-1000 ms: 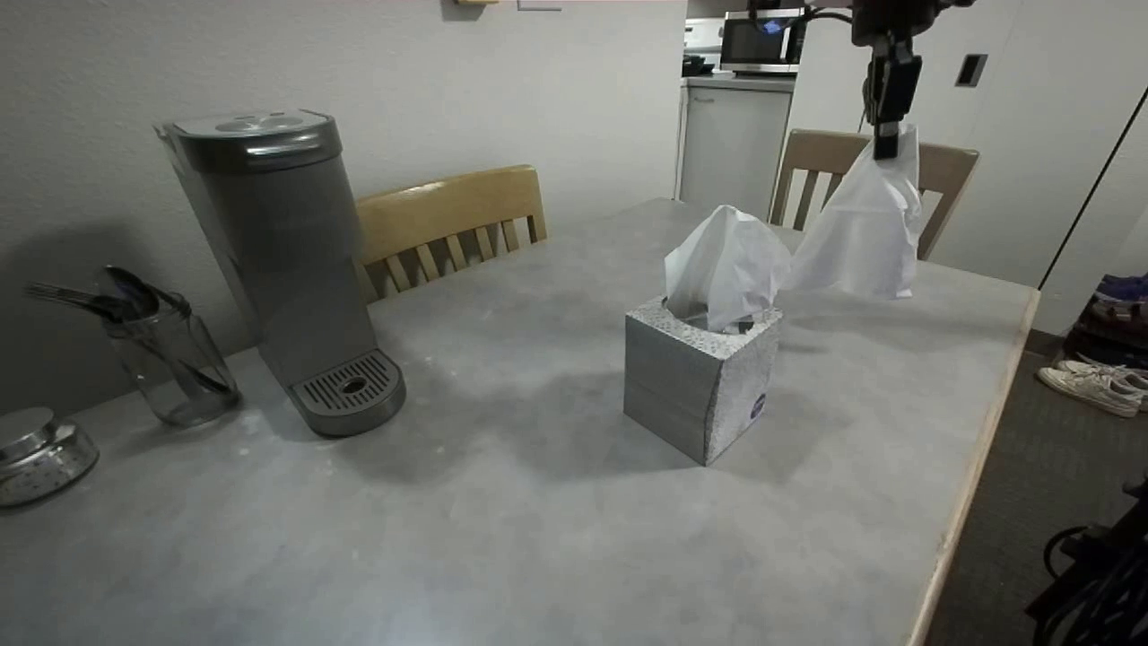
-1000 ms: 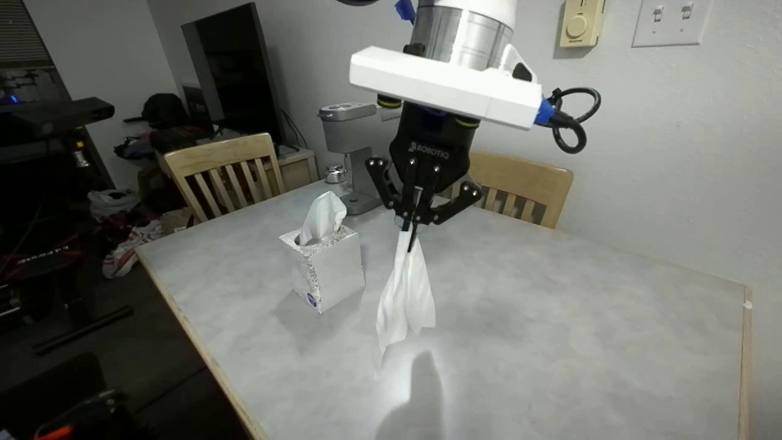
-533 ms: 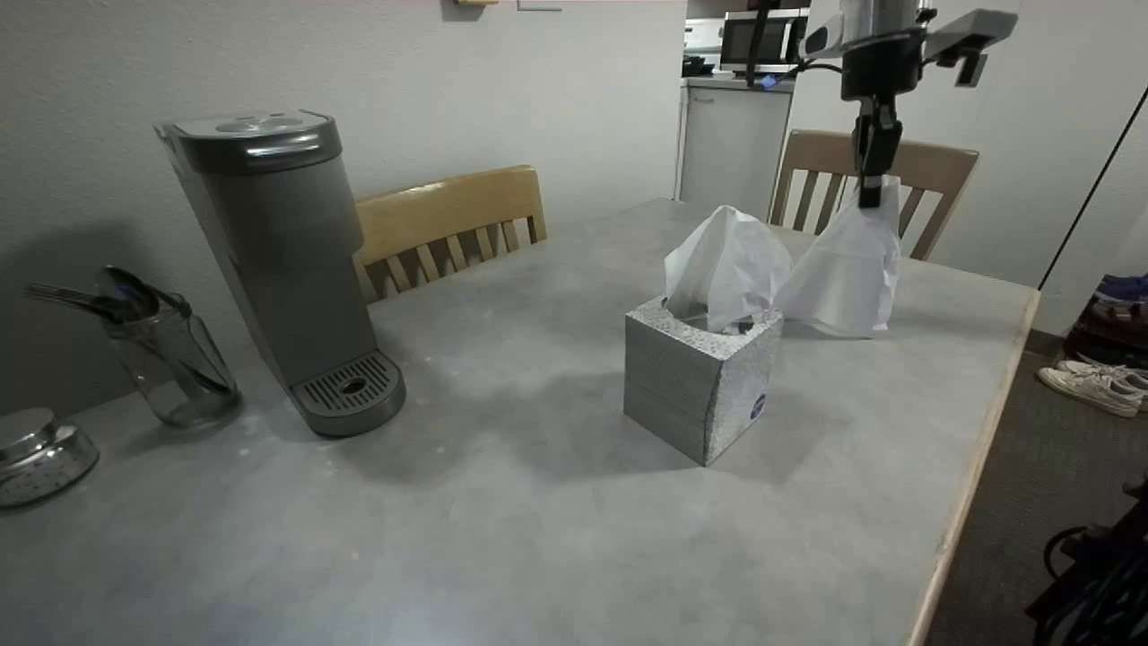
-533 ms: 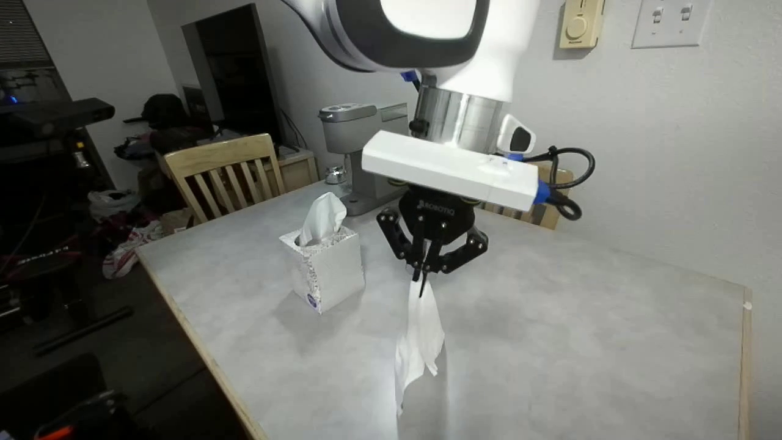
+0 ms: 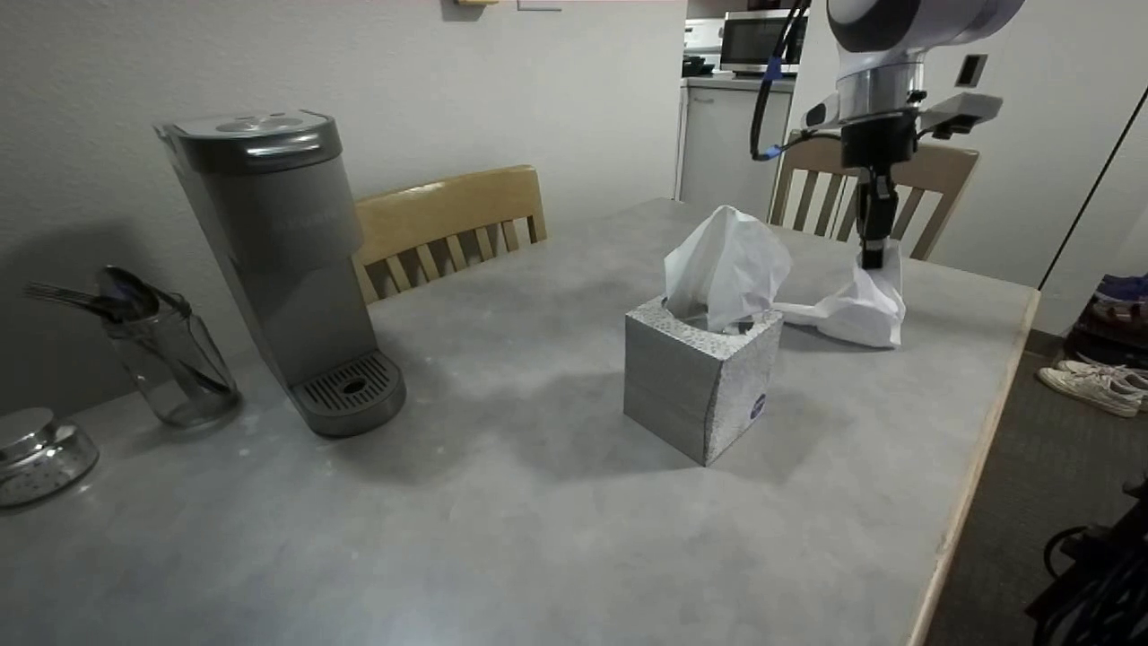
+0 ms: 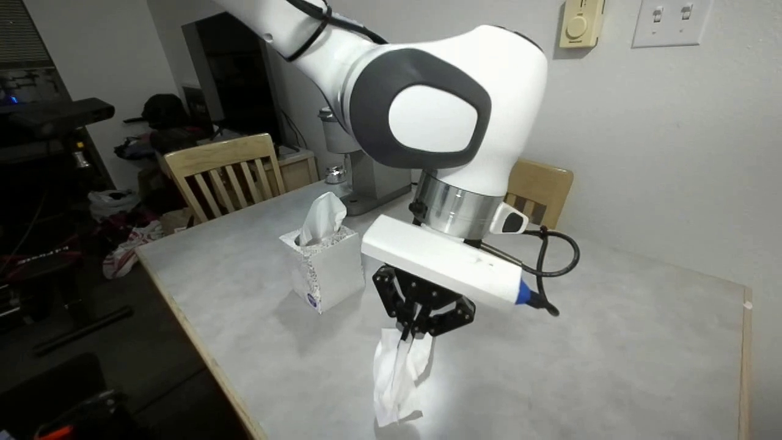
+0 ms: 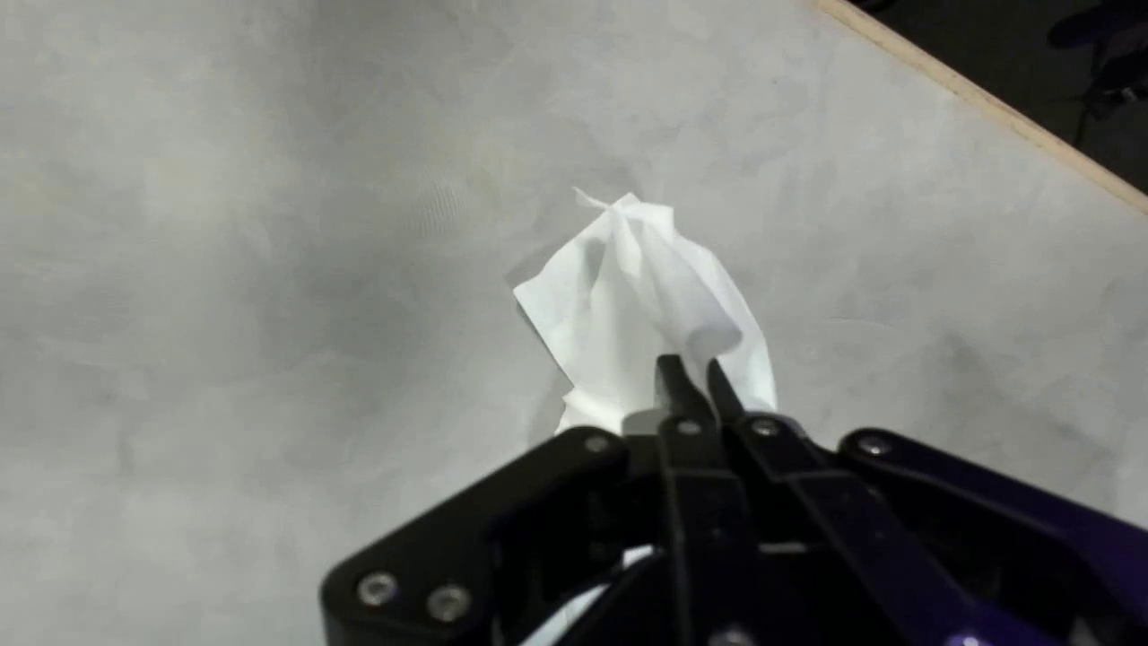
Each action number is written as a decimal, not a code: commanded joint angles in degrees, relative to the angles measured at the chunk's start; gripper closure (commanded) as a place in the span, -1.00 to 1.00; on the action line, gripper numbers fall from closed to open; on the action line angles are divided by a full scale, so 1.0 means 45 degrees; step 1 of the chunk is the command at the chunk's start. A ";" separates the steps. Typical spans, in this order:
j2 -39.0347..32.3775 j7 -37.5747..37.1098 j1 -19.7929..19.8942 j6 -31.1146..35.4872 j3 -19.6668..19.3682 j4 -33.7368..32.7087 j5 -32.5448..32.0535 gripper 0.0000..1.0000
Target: Remove a piece of tissue paper from the box.
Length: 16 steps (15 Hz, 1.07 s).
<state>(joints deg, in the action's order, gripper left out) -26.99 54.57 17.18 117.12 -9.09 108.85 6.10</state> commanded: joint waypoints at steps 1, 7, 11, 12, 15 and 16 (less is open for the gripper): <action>-0.0471 0.0152 0.0467 0.0401 0.0371 0.0080 0.0217 0.99; -0.1242 0.0083 0.0663 0.0299 0.0607 -0.0085 0.0243 0.90; -0.1551 0.0019 0.0726 0.0232 0.0681 -0.0185 0.0227 0.20; -0.1565 0.0010 0.0739 0.0203 0.0690 -0.0205 0.0227 0.08; -0.1444 -0.0010 0.0775 0.0150 0.0719 -0.0203 0.0225 -0.36; -0.1339 -0.0018 0.0779 0.0137 0.0714 -0.0203 0.0216 -0.50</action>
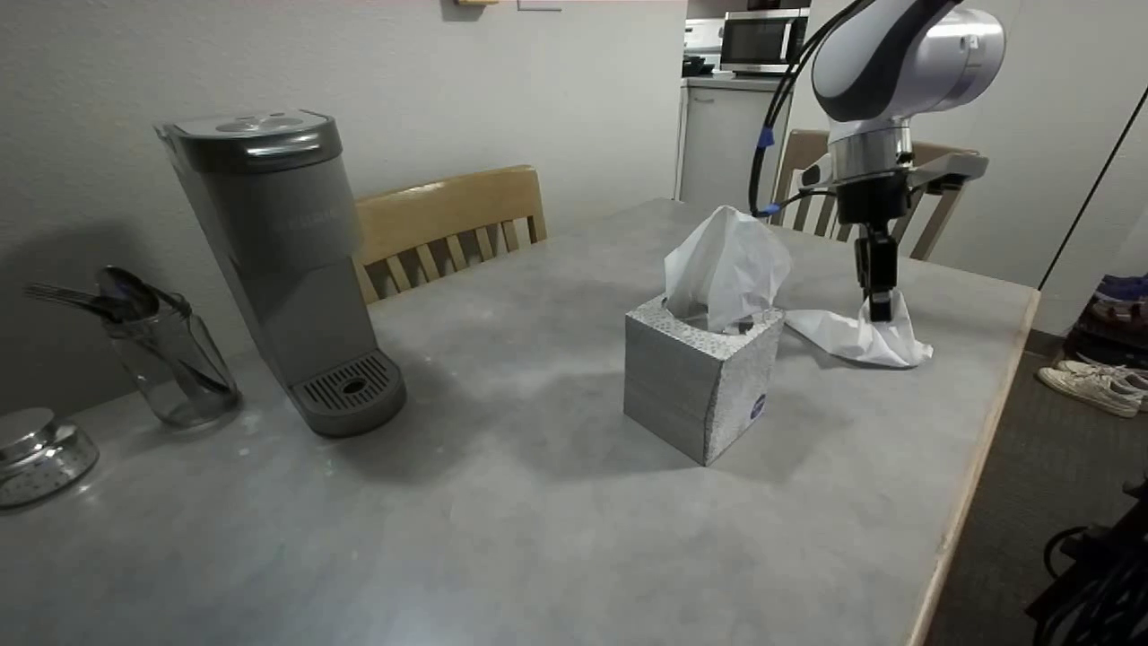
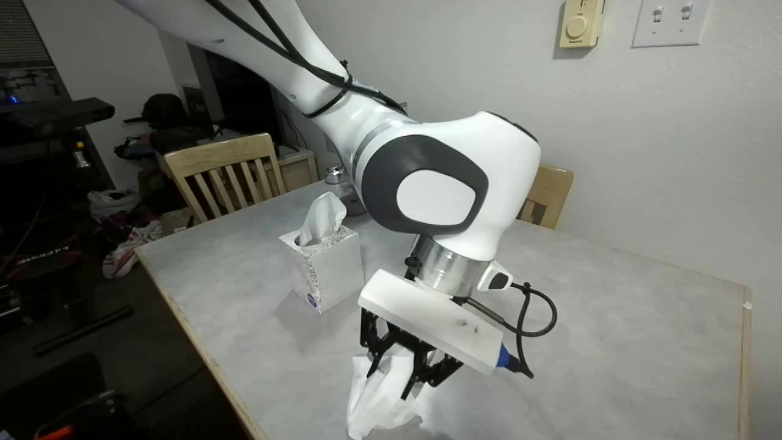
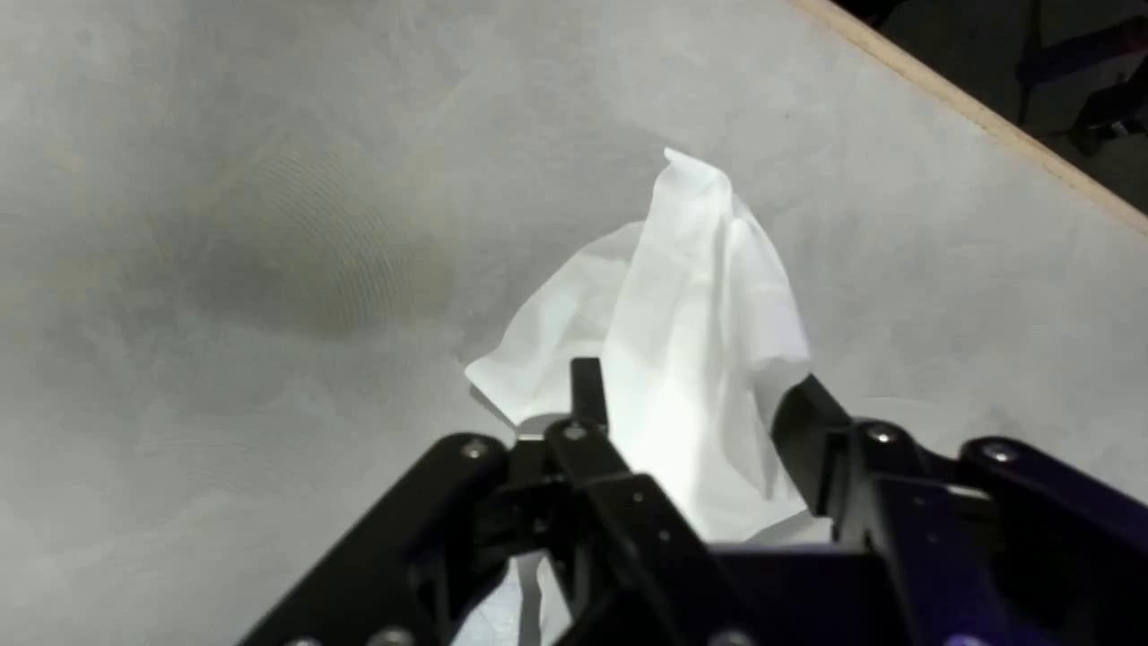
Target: Remove a piece of tissue paper from the box.
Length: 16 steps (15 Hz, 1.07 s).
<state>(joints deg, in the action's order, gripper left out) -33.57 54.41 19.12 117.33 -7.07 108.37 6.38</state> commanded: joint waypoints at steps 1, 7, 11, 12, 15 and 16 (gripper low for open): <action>0.0205 0.0003 0.0341 0.0074 0.0255 -0.0111 0.0133 -0.65; 0.1092 -0.0037 0.0304 -0.0031 0.0176 -0.0120 0.0083 -1.00; 0.1990 -0.0091 0.0261 -0.0118 0.0116 0.0061 0.0153 -1.00; 0.2211 -0.0111 0.0245 -0.0136 0.0100 0.0092 0.0172 -1.00; 0.2845 -0.0233 0.0156 -0.0159 0.0039 0.0186 0.0144 -1.00; 0.2991 -0.0270 0.0137 -0.0196 0.0026 0.0168 0.0156 -1.00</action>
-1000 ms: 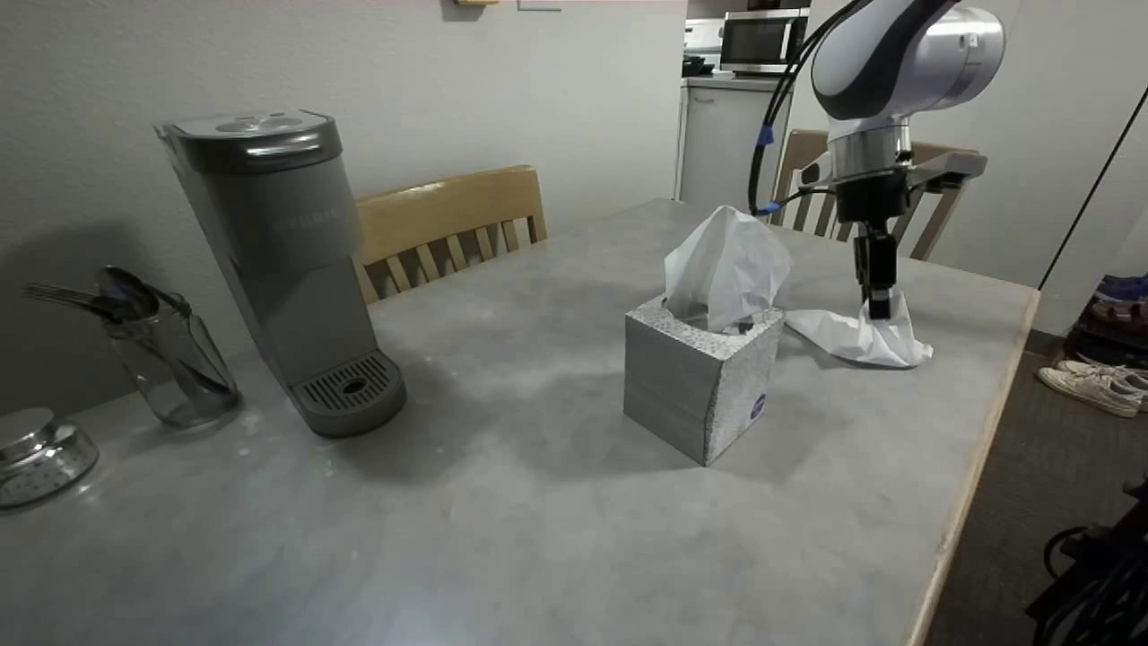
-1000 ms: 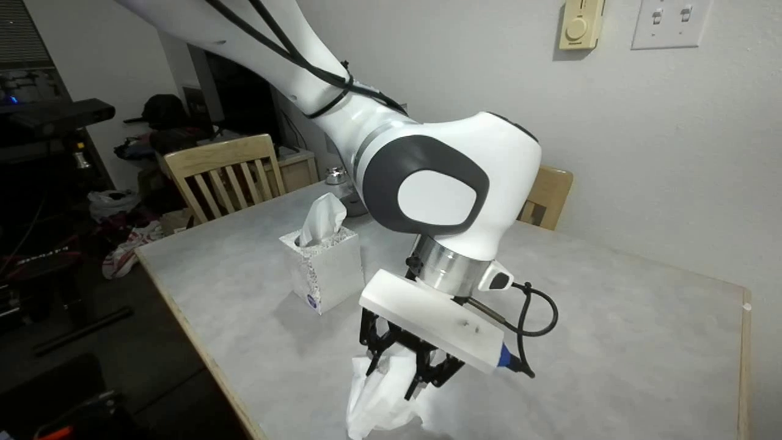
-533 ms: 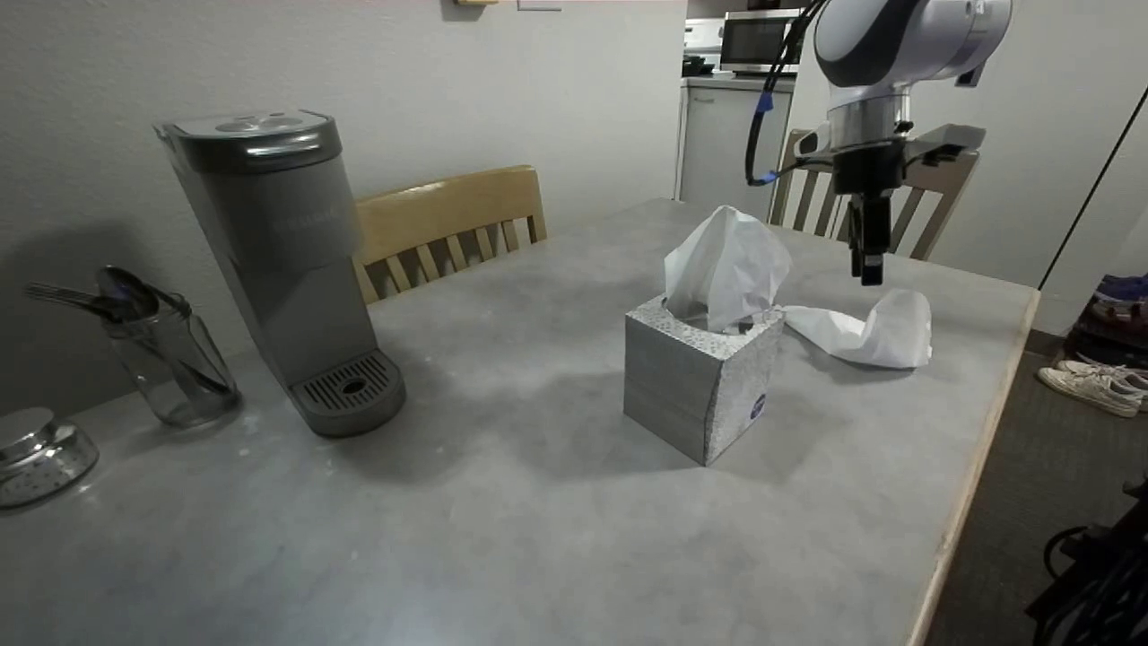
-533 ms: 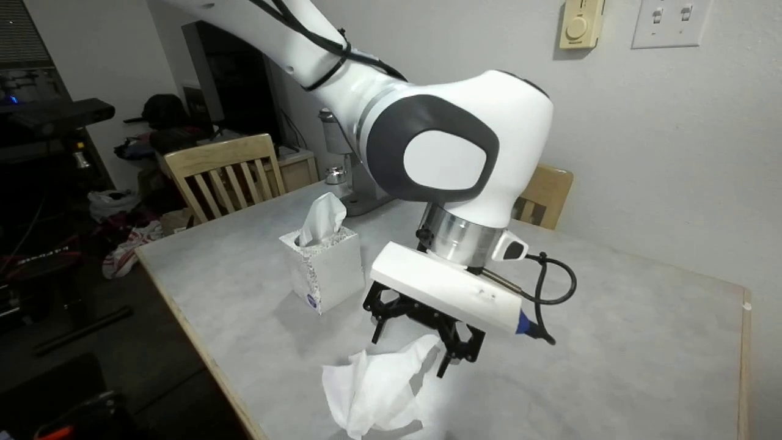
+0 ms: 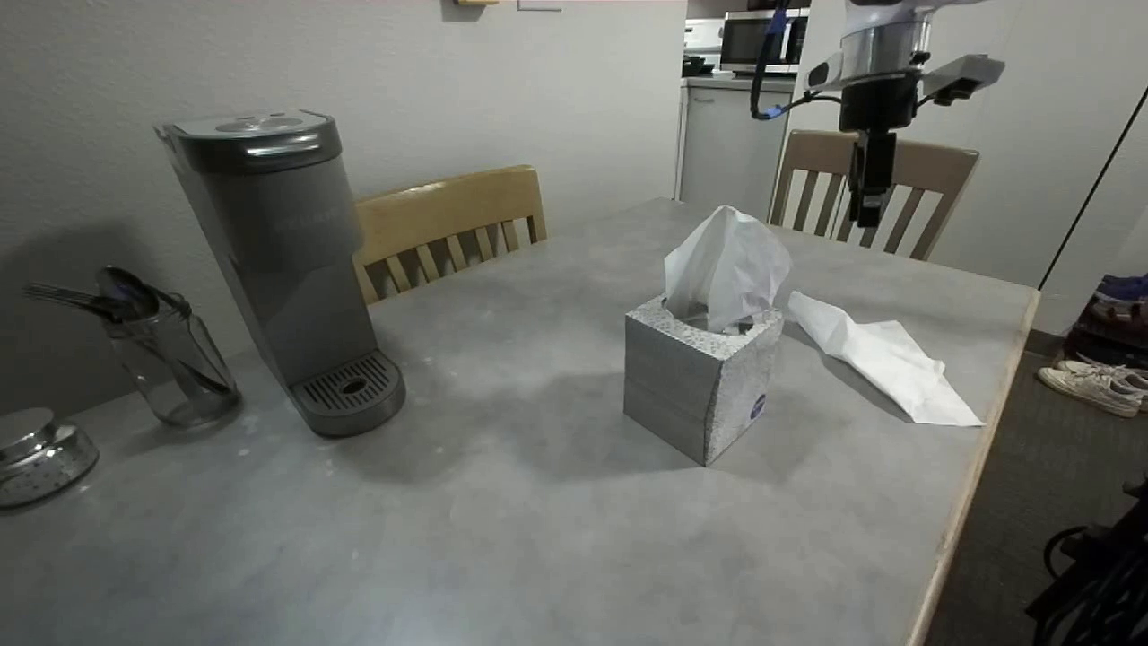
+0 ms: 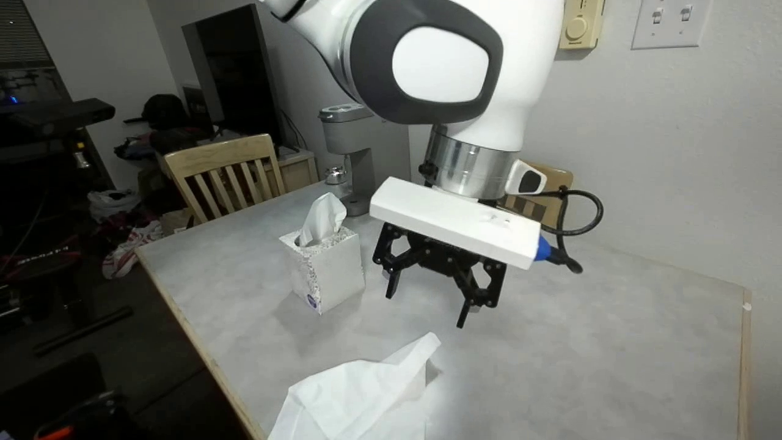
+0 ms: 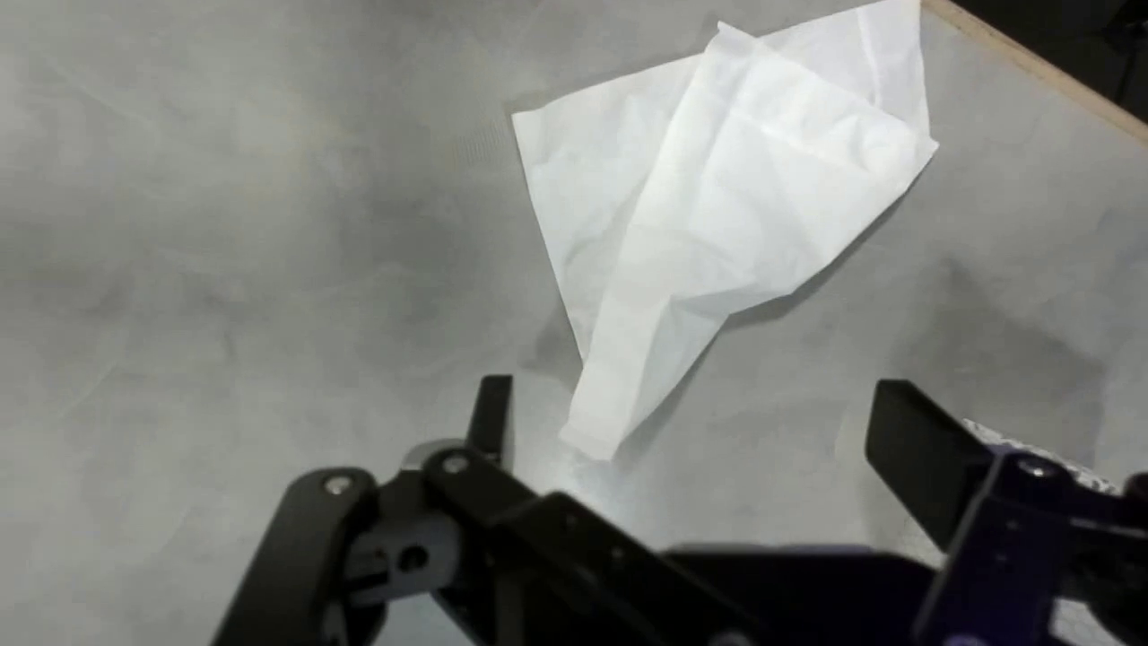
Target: Remove a piece of tissue paper from the box.
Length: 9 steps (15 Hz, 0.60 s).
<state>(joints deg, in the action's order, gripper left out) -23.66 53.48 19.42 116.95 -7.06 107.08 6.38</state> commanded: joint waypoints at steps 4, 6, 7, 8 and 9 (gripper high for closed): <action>0.1383 -0.0139 0.0053 -0.0775 0.0031 0.0332 0.0570 -1.00; 0.1681 -0.0127 0.0010 -0.1252 0.0024 0.0311 0.0937 -1.00; 0.1849 -0.0155 -0.0041 -0.1444 0.0019 0.0330 0.1099 -1.00; 0.1966 -0.0162 -0.0084 -0.1627 0.0009 0.0328 0.1254 -1.00; 0.2103 -0.0187 -0.0150 -0.1769 0.0011 0.0335 0.1399 -1.00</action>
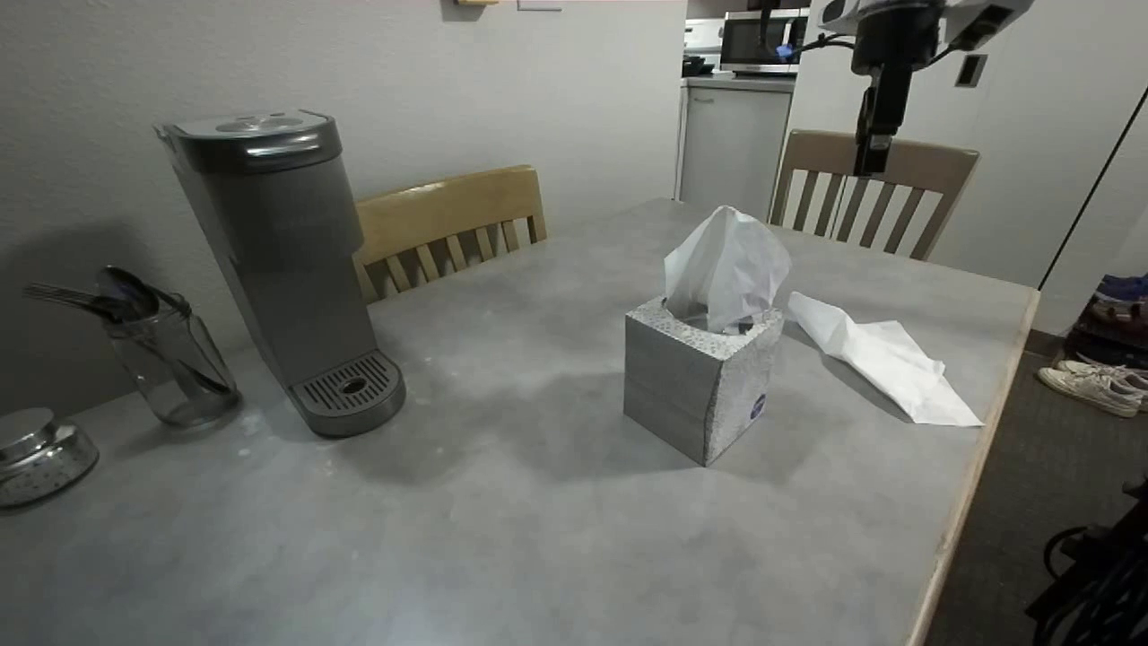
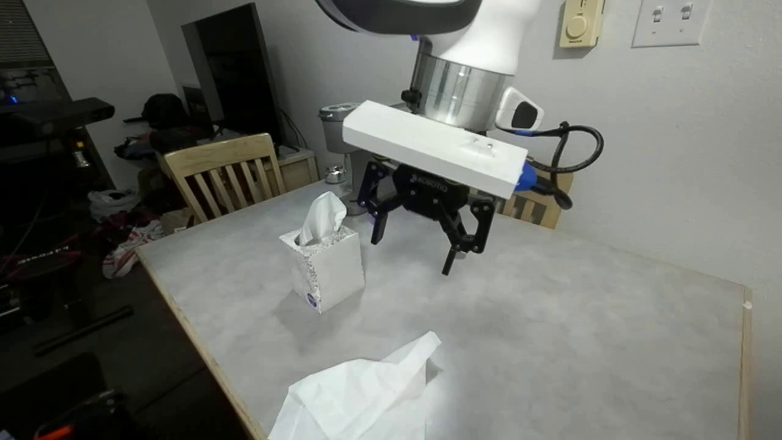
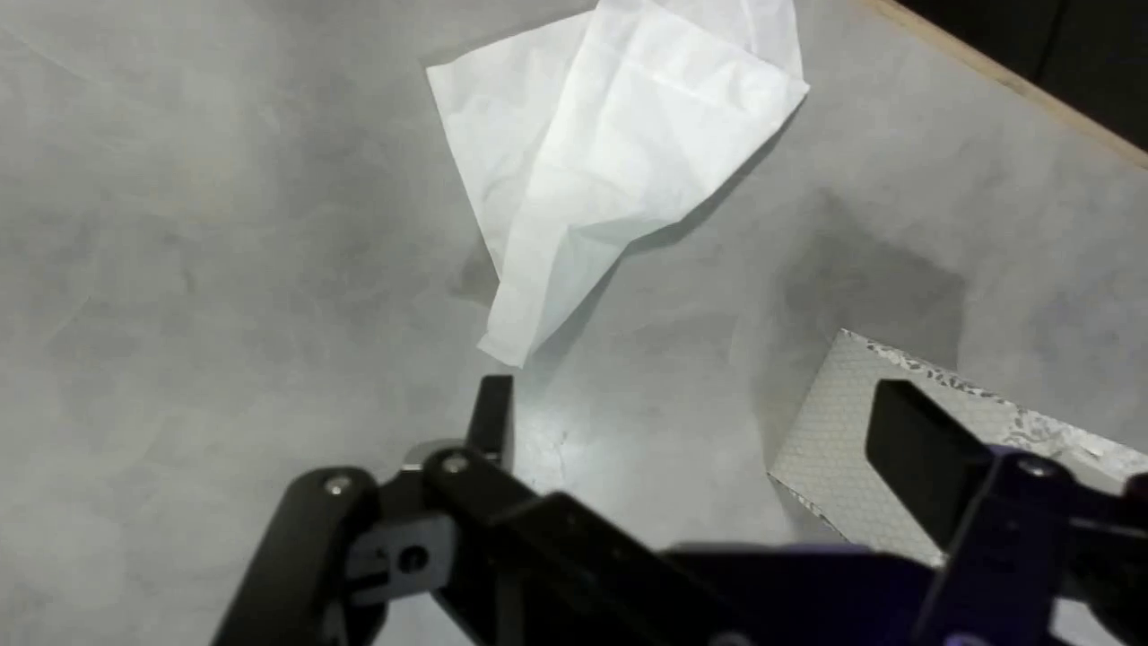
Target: Remove a piece of tissue paper from the box.
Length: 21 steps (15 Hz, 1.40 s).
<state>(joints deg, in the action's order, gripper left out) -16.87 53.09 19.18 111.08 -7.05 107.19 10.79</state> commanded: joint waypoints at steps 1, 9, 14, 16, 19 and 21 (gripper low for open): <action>0.0709 -0.0114 -0.0162 -0.0614 0.0012 0.0323 0.0557 -1.00; 0.1374 -0.0394 -0.1172 -0.1017 0.0215 0.0074 0.0735 -1.00; 0.1413 -0.0986 -0.1935 -0.1048 0.0472 -0.0244 0.0401 -1.00; 0.1406 -0.1248 -0.2183 -0.1046 0.0593 -0.0338 0.0268 -1.00; 0.1324 -0.1652 -0.2478 -0.1055 0.0752 -0.0434 0.0020 -1.00; 0.1274 -0.1902 -0.2618 -0.1062 0.0849 -0.0442 -0.0130 -1.00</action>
<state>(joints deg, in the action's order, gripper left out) -10.85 46.10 7.88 107.41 -3.83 105.85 11.72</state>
